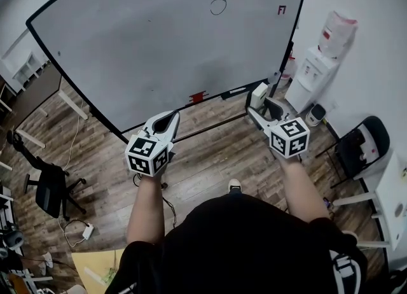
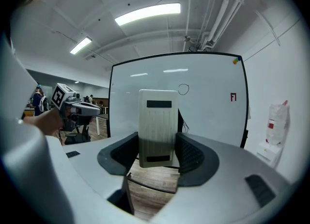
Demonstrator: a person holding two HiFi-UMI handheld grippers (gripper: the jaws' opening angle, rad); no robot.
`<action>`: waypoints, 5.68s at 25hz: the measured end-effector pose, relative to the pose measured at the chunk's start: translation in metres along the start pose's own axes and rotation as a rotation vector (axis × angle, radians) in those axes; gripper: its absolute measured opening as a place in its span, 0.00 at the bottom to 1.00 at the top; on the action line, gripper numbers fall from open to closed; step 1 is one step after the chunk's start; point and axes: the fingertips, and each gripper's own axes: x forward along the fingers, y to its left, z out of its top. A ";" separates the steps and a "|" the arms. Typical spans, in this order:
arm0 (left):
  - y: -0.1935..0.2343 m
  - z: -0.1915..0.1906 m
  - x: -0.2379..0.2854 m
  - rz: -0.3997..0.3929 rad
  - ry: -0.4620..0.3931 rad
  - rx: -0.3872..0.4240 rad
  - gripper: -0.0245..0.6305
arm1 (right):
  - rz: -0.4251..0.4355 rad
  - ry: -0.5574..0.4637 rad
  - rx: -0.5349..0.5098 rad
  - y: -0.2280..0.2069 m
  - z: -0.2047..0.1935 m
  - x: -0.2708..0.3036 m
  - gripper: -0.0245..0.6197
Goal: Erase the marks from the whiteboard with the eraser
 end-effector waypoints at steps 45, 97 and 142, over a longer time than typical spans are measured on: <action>0.064 -0.016 0.161 0.076 0.080 -0.044 0.05 | 0.093 0.076 0.014 -0.129 -0.022 0.131 0.40; 0.088 -0.007 0.266 0.218 0.142 -0.049 0.05 | 0.274 0.069 0.012 -0.220 -0.021 0.219 0.40; 0.123 -0.015 0.228 0.177 0.115 -0.060 0.05 | 0.223 0.078 -0.043 -0.187 0.000 0.235 0.40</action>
